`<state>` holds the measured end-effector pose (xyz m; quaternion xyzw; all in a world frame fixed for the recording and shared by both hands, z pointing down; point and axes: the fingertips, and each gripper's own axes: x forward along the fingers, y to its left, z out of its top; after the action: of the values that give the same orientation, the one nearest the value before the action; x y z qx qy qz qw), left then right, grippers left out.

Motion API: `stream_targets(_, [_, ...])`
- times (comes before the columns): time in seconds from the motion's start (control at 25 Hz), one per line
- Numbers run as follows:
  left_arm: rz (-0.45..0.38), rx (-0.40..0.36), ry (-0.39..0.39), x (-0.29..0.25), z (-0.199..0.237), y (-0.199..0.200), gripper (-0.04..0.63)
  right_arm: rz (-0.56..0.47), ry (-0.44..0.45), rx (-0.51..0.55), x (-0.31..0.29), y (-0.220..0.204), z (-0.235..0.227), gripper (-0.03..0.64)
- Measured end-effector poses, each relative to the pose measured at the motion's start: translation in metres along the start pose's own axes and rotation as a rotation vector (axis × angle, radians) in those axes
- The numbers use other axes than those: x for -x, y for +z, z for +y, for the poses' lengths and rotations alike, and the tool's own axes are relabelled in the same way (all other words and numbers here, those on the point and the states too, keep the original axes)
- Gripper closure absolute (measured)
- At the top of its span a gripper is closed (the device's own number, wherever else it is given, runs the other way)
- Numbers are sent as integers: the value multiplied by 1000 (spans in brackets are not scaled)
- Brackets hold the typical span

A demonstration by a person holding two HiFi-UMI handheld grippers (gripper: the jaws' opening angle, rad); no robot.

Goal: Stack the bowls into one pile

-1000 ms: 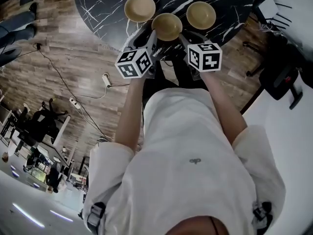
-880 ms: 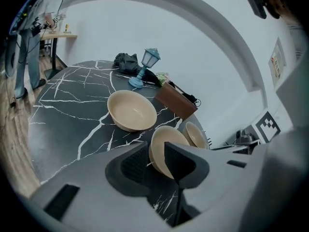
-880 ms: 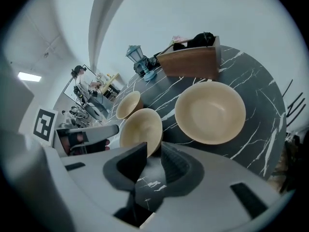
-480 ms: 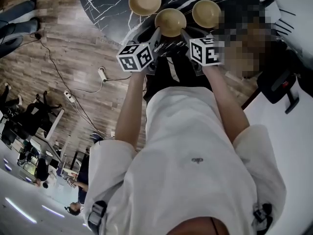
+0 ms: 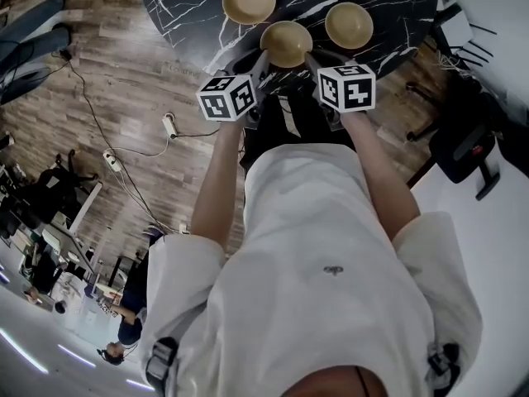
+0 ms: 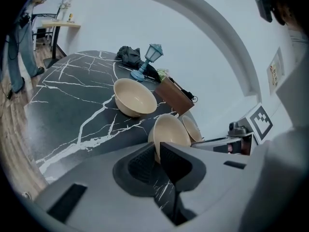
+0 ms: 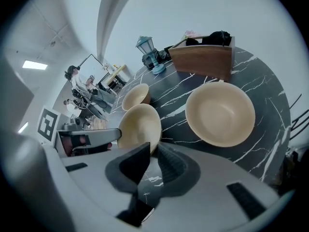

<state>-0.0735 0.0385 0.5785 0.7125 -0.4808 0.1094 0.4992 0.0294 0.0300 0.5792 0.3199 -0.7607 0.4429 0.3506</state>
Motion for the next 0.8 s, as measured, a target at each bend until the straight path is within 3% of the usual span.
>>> stream_targets(0.44, [3, -22, -60, 8, -34, 9, 560, -36, 16, 15, 36, 12, -4, 575])
stream_targets(0.8, [51, -106, -156, -20, -88, 26, 561, -118, -56, -39, 79, 30, -47, 588])
